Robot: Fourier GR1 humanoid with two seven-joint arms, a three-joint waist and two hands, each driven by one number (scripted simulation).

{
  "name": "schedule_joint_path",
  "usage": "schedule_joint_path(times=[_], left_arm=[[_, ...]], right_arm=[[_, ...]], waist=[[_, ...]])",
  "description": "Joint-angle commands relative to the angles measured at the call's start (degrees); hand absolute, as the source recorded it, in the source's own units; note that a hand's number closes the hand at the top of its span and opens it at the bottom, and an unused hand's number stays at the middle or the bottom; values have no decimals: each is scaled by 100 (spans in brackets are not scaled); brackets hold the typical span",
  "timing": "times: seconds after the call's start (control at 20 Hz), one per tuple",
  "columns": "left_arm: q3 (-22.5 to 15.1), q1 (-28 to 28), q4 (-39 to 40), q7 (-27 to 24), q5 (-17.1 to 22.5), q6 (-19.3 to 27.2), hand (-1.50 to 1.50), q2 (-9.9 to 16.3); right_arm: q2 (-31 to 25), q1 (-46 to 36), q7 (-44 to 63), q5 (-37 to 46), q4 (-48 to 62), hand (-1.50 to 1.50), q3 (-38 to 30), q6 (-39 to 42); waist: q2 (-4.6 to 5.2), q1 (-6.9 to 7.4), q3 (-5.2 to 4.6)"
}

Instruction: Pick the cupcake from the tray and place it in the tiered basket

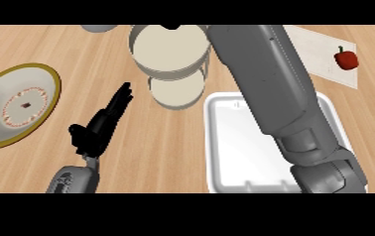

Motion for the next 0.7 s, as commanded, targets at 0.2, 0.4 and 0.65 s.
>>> schedule_joint_path(times=[0.2,0.4,0.65], left_arm=[[-217,-17,-346,358,-75,52,0,-173],[67,-114,12,106,75,-109,0,1],[-9,-319,266,-2,-88,-34,0,-83]], right_arm=[[27,-764,-564,-597,1828,150,414,-961],[27,-889,-920,-1251,2304,150,448,-1105],[27,-1250,-1032,-1938,2776,150,347,-1258]], waist=[[7,87,1],[22,106,-2],[37,138,-4]])
